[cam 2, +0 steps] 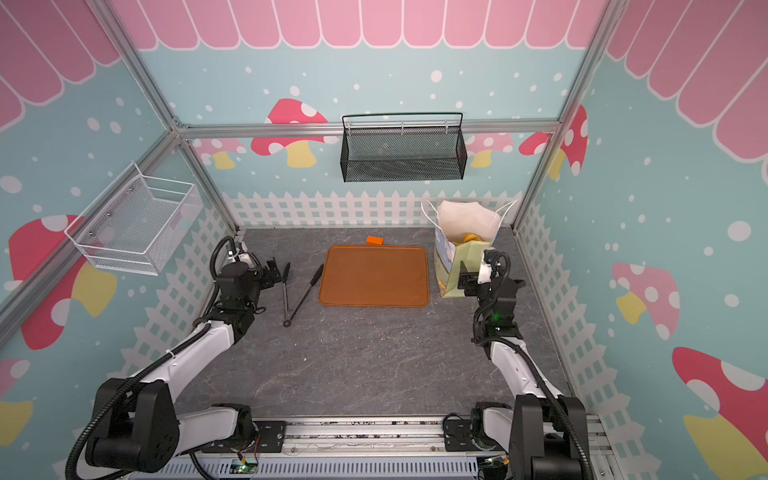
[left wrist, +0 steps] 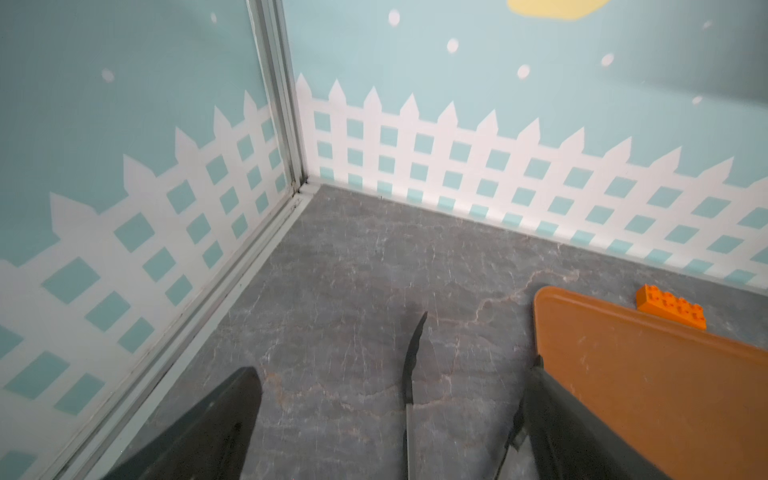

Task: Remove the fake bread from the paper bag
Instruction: 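Grasp the metal tongs with the left gripper while the right reaches the bag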

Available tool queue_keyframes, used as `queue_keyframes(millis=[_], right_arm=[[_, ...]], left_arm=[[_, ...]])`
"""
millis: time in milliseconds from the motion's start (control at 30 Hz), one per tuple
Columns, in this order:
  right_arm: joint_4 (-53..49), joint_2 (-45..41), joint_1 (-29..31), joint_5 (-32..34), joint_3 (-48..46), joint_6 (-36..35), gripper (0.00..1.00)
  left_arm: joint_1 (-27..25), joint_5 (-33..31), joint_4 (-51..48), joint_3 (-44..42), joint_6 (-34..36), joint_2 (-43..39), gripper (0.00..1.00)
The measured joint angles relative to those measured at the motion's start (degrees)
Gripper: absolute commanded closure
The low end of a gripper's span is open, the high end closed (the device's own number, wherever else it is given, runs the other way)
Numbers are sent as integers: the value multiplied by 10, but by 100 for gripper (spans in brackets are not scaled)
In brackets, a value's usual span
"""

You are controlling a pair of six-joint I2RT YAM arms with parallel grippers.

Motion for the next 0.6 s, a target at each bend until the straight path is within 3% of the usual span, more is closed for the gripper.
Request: queue_keyframes(millis=[267,600], right_arm=[[-170,-24,32,-24,85,35,22],[-248,-22,117,14,86,39,22]], left_arm=[[0,55,-215,86,-49,99,0],[-21,142,-312,113,-47,199,2]])
